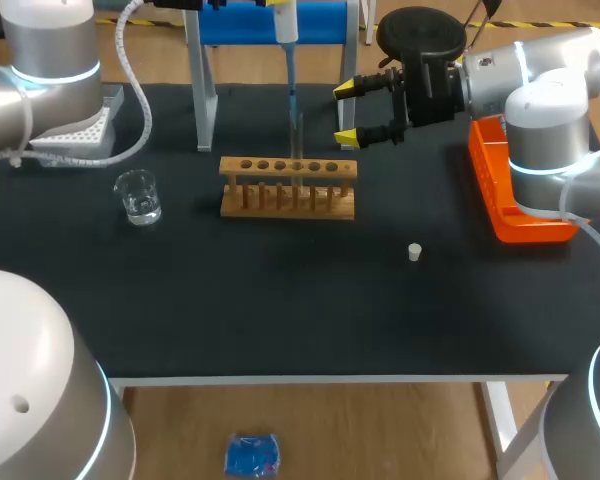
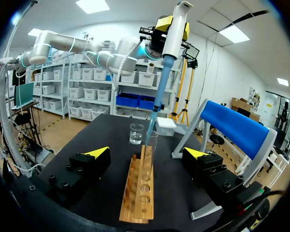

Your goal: Invert the test tube, pick up the pipette, mount the tip to pipette, aspirate from beaker and dispense into the tube, eject the tip, return the pipette, and cap with the stopper.

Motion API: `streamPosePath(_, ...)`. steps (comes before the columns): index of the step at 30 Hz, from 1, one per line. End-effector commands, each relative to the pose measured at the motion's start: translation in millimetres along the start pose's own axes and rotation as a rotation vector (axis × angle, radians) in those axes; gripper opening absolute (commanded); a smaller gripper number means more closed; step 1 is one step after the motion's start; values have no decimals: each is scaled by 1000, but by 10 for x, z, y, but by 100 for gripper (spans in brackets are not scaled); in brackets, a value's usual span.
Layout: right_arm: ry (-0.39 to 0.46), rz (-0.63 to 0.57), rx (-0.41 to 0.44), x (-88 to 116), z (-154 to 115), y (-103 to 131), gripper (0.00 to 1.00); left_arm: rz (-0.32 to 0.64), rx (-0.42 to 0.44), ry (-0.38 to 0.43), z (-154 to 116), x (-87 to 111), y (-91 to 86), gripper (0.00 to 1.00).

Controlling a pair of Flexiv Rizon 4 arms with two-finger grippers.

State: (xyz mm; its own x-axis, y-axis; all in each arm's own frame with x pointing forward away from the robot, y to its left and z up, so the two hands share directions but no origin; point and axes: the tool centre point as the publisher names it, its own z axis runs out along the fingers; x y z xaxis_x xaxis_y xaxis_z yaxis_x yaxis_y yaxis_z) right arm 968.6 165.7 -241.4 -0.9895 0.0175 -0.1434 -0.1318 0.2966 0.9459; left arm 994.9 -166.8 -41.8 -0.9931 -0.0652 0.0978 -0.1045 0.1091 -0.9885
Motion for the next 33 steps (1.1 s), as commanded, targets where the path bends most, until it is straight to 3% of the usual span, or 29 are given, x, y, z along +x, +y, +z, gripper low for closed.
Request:
streamPosePath(1,0,-1,0,-2,3,-4,100,3,9,4,19,-42,29,0)
streamPosePath(33,0,-1,0,-2,3,-4,100,-10,34,10,72,-120,194,0)
